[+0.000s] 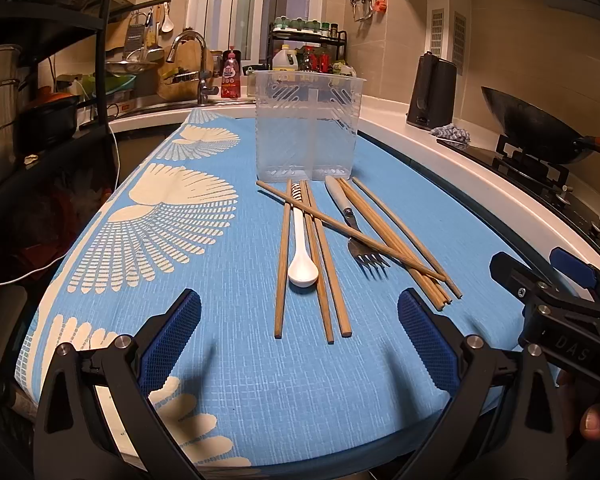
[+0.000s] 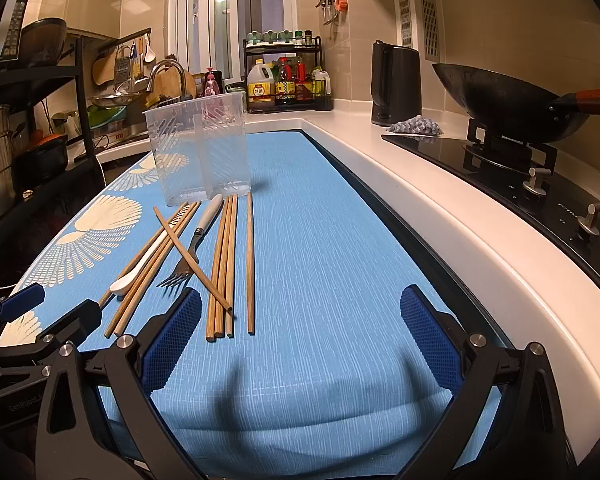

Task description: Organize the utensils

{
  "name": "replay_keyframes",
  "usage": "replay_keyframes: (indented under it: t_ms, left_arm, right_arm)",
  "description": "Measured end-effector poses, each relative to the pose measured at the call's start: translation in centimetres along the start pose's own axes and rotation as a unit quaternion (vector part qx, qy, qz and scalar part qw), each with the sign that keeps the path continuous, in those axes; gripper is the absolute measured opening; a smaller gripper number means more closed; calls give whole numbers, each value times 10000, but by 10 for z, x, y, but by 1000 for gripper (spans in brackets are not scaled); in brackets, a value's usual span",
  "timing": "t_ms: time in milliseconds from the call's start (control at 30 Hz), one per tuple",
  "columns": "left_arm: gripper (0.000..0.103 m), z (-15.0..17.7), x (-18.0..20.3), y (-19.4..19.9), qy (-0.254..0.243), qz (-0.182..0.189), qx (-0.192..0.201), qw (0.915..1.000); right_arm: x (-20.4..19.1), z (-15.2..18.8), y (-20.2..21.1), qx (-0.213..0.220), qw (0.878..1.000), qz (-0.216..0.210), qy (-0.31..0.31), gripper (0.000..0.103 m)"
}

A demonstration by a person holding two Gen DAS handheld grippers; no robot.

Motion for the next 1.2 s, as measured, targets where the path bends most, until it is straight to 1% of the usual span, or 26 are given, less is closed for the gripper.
replay_keyframes:
  t_ms: [400,467,500,533,567,600,633,667,700,733,767,933,1000,1100,1167,1200]
  left_arm:
    - [96,0,1,0,-6,2,5,10000]
    - [96,0,2,0,13,23,9,10000]
    - [95,0,2,0,40,47,8,10000]
    - [88,0,0,-1,73,50,13,10000]
    - [78,0,-2,-1,102,22,4,9999]
    - [74,0,-4,-3,138,-16,-27,9999]
    - [63,1,-6,-4,182,-33,-66,9998]
    - [51,2,-10,-6,261,-34,-132,9996]
    - [45,5,-15,-10,379,-36,-221,9990]
    - [33,7,-19,-12,458,-39,-270,9986]
    - [28,9,-22,-13,522,-54,-310,9981]
    - [27,12,-29,-23,561,-73,-399,9976]
    - [27,14,-30,-27,543,-80,-430,9976]
    - [27,14,-28,-30,402,-123,-423,9982]
    - [27,14,-26,-31,321,-148,-408,9985]
    - [27,14,-25,-32,271,-167,-404,9987]
  right_arm:
    - [0,0,0,-1,10000,24,1,97]
    - [2,1,-2,-49,10000,34,-37,88]
    - [3,2,-4,-115,9999,15,-61,80]
    - [4,4,-7,-167,9998,9,-75,71]
    - [5,5,-10,-221,9997,-17,-99,67]
    - [6,6,-13,-265,9996,-50,-118,57]
    - [7,7,-16,-314,9993,-103,-148,52]
    - [7,8,-18,-369,9989,-203,-193,50]
    - [6,9,-21,-422,9984,-306,-219,48]
    - [4,10,-24,-474,9978,-400,-229,46]
    - [1,10,-27,-524,9972,-485,-232,45]
    - [-17,13,-36,-666,9941,-847,-107,44]
    - [-25,14,-38,-696,9933,-918,-18,43]
    - [-34,19,-44,-786,9926,-912,157,34]
    - [-35,21,-44,-741,9933,-858,230,31]
    - [-36,21,-44,-721,9934,-846,274,27]
Point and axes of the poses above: each gripper's, at about its wrist camera, not at the fingertips, and y roughly against the way its jaws point, x to its right, z to its underside, the point moved 8 cm from there along -y, roughly the way its jaws point, and after that the axes turned 15 degrees about z, right-handed, at the moved point
